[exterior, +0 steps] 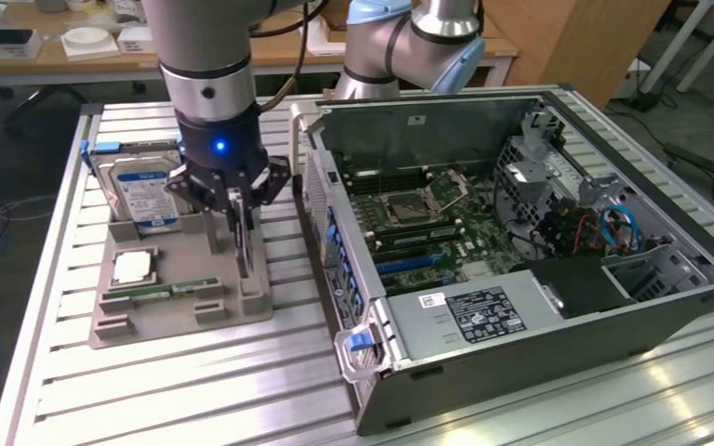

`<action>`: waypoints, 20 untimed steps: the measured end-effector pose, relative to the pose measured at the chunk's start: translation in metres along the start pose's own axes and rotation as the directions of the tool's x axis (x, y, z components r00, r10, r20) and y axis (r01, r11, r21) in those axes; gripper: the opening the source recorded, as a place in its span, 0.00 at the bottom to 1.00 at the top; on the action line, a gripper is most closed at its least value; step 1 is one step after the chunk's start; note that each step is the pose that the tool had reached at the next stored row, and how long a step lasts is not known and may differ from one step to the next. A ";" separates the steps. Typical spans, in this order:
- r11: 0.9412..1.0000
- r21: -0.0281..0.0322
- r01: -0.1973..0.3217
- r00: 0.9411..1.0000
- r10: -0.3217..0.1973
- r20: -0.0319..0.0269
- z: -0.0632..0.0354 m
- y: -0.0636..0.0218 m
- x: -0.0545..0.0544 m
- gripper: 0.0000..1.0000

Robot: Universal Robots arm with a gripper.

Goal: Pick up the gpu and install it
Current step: 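Pick up the gpu and move the gpu toward the slot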

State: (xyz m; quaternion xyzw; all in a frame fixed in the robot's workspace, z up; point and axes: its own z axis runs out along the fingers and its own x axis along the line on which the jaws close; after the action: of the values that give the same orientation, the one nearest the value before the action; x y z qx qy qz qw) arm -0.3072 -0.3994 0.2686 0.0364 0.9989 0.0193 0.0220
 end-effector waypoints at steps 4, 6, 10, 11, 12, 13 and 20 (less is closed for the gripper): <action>1.000 0.000 0.000 1.000 0.000 0.000 -0.0038 0.0001 0.000 0.26; 1.000 0.000 0.000 1.000 0.000 0.000 -0.0069 0.0003 0.000 0.26; 1.000 0.000 0.000 1.000 0.000 0.000 -0.0113 0.0004 0.000 0.26; 1.000 0.000 0.000 1.000 0.000 0.000 -0.0121 0.0005 -0.001 0.26; 1.000 0.000 0.000 1.000 0.000 0.000 -0.0129 0.0005 -0.001 0.26; 1.000 0.000 0.000 1.000 0.000 0.000 -0.0136 0.0005 -0.001 0.26; 1.000 0.000 0.000 1.000 0.000 0.000 -0.0228 0.0009 -0.001 0.26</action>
State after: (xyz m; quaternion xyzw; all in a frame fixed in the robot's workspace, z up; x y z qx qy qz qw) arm -0.3072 -0.3994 0.2915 0.0364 0.9989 0.0193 0.0220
